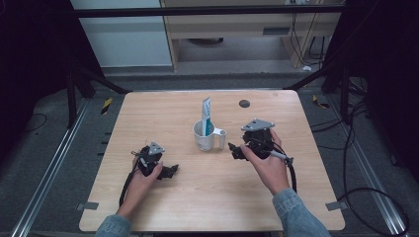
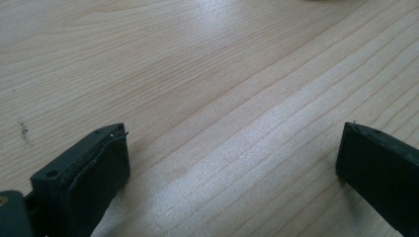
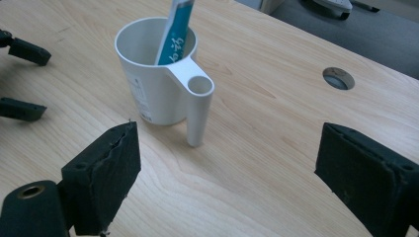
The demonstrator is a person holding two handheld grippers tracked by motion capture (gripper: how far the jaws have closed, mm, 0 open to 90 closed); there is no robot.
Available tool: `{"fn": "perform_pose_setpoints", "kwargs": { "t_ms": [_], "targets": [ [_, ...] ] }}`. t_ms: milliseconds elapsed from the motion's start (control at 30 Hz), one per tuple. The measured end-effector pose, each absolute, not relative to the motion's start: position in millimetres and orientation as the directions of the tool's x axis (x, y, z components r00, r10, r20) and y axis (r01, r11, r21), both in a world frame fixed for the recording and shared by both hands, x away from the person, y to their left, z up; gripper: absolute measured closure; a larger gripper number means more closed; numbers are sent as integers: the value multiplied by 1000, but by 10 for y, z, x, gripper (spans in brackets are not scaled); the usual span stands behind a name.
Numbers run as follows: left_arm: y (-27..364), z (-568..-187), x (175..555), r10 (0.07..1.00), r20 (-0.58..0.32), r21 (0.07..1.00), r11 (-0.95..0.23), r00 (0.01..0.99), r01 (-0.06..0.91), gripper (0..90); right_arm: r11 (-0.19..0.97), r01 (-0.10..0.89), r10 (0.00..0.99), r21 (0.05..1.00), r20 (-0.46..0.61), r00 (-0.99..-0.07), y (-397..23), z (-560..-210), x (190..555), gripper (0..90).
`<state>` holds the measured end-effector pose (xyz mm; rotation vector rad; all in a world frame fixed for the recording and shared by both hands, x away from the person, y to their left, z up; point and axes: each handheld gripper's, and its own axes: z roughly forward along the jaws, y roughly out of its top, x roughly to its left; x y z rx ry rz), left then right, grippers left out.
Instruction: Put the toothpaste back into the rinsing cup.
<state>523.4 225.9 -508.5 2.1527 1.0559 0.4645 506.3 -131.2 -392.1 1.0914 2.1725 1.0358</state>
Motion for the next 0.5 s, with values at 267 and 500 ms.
{"fn": "perform_pose_setpoints", "kwargs": {
  "t_ms": [267,500],
  "targets": [
    [2260,-5084,5234,794,19,711,-438,607,550,0,384,446,830,808,-90,-551,-1513,-3980,4959,105],
    [2260,-5084,5234,794,20,711,-438,607,550,0,377,454,836,808,-86,-541,-1718,-4107,4885,107]
  ]
}}
